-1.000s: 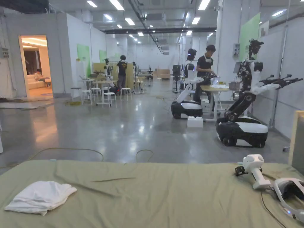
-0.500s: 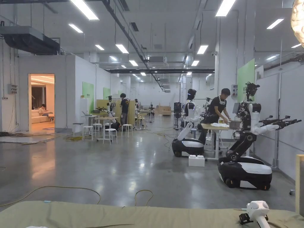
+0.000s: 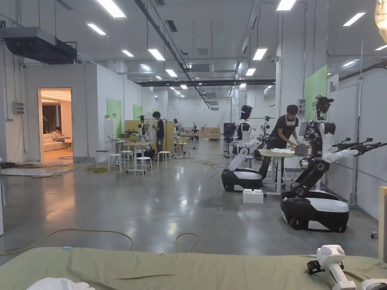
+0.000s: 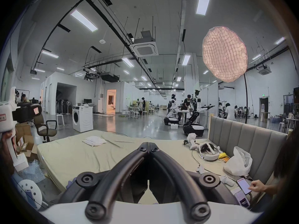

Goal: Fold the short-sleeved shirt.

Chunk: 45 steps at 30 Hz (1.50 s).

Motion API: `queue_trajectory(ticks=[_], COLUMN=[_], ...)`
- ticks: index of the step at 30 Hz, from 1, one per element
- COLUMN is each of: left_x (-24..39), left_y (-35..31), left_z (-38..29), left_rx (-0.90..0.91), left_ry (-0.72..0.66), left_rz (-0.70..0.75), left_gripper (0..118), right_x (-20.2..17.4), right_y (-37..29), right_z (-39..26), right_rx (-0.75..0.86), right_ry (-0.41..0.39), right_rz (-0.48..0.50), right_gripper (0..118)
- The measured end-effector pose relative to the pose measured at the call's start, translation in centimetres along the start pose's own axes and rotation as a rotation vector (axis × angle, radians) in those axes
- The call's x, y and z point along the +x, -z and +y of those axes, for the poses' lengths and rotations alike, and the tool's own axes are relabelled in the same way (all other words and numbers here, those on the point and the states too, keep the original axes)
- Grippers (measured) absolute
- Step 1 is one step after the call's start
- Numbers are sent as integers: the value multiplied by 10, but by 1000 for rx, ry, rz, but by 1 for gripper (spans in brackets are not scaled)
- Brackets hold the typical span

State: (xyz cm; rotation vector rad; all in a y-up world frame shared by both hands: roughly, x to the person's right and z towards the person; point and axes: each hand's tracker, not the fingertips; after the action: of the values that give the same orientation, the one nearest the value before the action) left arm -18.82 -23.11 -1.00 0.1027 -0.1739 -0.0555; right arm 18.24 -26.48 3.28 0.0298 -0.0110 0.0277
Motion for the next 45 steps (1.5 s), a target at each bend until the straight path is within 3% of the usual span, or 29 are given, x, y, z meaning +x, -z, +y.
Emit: queue_trajectory(ticks=[6,8,9,10,12,13,14,16,19,21,26,32,34,35,36,37,39,41,45], left_x=[-8,-18,-27,-38,-56,-72,-87,-117,-158,-174,-196,-171,-163,-161,-160,-157,-161,-167,-200], left_y=[5,18,20,25,39,49,55,68,88,100,131,152,156,159,161,164,163,161,166], left_z=[-13,-24,-36,-49,-75,-97,-119,-167,-238,-279,-359,-387,-388,-390,-393,-395,-395,-375,-341], left_rx=[-59,-186,-203,-233,-358,-457,-513,-615,-717,-801,-936,-972,-972,-986,-1025,-1060,-1042,-961,-843], left_ry=[-37,-83,-104,-127,-171,-232,-310,-529,-767,-805,-1055,-1276,-1241,-1240,-1241,-1196,-1229,-1167,-1304], left_rz=[-31,-55,-67,-88,-107,-120,-150,-197,-154,-153,-220,-365,-378,-369,-333,-271,-307,-249,-218], left_gripper=[0,0,7,28,94,104,105,105,105,105,105,103,91,71,16,10,10,10,10], right_x=[2,1,1,2,2,2,2,2,1,1,4,10,11,11,11,11,12,15,24], right_y=[1,0,0,-1,-1,0,1,3,5,6,8,5,5,6,4,4,0,-4,-6], right_z=[-6,-12,-15,-20,-28,-33,-38,-44,-52,-56,-66,-73,-75,-76,-77,-77,-75,-73,-74], right_rx=[-13,-46,-62,-82,-135,-165,-193,-225,-277,-303,-357,-386,-398,-408,-412,-415,-415,-411,-410], right_ry=[1,0,1,5,28,45,60,70,89,114,223,283,289,286,282,277,267,260,280], right_rz=[-5,-3,3,10,28,36,50,53,57,64,44,9,2,-4,-8,-8,-9,-12,-22], right_gripper=[0,0,0,0,0,0,0,0,0,0,0,0,0,0,0,0,0,0,0])
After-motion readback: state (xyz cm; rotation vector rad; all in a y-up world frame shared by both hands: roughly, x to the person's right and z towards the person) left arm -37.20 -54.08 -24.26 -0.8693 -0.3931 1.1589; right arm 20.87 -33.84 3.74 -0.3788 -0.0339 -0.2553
